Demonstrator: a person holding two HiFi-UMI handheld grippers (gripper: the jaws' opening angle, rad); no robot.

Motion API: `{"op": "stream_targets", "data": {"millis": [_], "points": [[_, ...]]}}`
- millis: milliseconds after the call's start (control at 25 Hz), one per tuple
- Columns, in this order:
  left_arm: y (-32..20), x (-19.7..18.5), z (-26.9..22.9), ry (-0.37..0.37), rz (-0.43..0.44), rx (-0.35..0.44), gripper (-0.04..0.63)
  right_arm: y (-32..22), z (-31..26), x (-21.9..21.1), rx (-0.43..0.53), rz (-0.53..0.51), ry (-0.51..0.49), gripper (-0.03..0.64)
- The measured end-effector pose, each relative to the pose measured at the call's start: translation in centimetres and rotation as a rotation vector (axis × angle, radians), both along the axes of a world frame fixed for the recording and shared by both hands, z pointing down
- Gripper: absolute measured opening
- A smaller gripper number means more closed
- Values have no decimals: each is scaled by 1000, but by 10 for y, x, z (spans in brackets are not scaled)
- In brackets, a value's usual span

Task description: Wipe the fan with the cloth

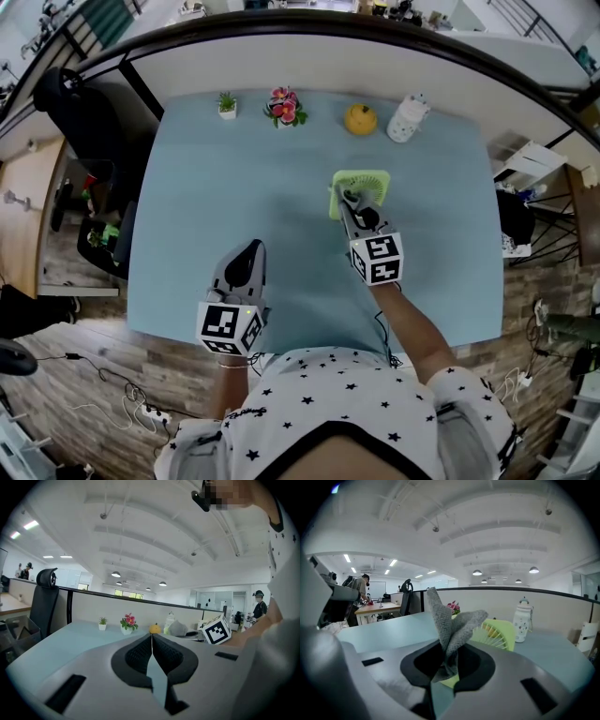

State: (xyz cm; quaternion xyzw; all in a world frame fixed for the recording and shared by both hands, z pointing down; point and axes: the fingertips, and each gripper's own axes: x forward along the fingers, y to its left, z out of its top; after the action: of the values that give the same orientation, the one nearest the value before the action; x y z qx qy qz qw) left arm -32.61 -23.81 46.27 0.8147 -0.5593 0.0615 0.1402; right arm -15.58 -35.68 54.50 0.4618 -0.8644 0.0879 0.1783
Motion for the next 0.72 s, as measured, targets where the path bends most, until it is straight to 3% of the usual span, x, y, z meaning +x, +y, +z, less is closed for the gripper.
{"op": "stream_targets", "data": {"millis": [360,720], "points": [[4,-10,2,3,-27,-10,31,-1,27,-4,-45,6,54,51],[1,-2,0,-1,-8,-10,30,-10,27,42,-58,120,24,52]]}}
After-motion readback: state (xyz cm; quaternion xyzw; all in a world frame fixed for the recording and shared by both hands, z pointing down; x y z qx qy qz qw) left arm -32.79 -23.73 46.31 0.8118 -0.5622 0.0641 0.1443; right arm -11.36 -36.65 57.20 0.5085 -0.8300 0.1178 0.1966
